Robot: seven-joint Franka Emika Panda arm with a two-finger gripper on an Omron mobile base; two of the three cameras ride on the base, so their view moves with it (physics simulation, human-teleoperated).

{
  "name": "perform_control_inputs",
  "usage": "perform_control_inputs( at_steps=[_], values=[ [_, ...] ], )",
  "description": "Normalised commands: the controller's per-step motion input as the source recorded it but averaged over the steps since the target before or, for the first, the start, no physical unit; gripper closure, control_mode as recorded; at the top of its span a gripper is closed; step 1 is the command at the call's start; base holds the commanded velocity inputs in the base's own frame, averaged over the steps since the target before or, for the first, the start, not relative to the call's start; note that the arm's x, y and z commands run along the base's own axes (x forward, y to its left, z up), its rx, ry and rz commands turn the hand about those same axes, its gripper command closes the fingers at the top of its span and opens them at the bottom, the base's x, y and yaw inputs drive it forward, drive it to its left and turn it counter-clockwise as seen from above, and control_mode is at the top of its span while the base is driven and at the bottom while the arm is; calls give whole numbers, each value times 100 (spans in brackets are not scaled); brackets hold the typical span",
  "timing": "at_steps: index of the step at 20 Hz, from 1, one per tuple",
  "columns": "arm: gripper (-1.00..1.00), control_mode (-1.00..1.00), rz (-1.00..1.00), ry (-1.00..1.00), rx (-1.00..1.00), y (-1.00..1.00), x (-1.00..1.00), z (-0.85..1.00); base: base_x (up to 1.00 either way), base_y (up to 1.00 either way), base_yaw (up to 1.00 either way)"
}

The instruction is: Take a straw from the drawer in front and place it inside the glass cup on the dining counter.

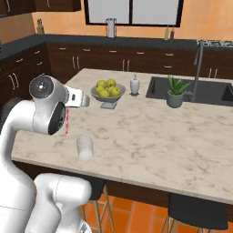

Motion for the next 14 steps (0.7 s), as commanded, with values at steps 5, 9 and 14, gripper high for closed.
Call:
perform_control_inputs(
  at_steps=[5,9,14],
  values=[
    [100,-100,43,-38,4,-3,5,8,0,0,0],
    [100,-100,37,-31,0,6,1,0,0,0,0],
    [100,-100,30,-3,2,-8,14,-2,0,0,0]
  ],
)
